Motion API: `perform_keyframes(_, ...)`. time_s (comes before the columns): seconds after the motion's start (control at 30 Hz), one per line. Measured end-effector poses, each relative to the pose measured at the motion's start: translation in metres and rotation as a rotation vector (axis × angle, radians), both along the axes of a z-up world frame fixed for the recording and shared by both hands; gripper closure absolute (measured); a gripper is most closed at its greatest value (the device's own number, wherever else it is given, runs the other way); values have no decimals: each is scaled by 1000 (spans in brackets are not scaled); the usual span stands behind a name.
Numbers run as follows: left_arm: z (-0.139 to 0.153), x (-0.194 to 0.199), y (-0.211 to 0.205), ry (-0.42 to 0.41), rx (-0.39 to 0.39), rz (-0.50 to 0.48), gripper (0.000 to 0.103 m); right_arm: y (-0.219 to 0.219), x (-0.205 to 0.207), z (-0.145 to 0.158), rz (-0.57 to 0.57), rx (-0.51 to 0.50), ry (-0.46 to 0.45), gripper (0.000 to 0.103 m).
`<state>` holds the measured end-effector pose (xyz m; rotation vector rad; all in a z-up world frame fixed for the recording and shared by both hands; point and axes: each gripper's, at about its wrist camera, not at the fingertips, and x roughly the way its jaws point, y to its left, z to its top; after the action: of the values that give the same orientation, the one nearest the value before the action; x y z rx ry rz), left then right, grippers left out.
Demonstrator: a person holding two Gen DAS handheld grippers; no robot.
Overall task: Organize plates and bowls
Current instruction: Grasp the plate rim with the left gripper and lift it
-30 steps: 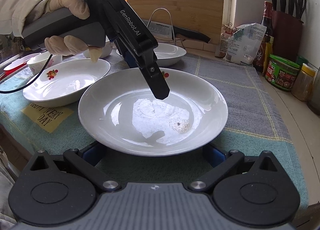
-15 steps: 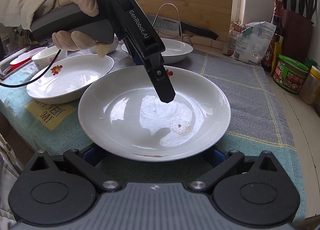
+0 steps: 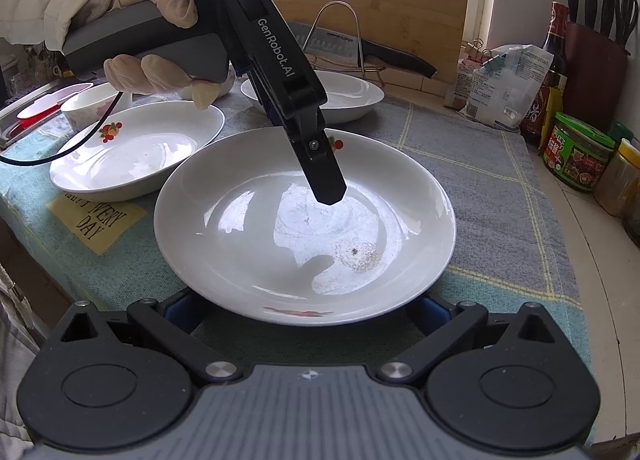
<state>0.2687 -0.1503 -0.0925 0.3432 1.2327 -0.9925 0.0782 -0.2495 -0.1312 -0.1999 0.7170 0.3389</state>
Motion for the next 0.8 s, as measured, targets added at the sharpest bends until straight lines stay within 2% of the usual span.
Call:
perform_keyframes(0.6,6,-2,-1,-20,-23,-1,9,-5,6,7,-20,-42,-15,0)
perform_keyframes(0.8,3,-1,0,-6,-16,-2,10,-6,10,3,-13,-43,8,0)
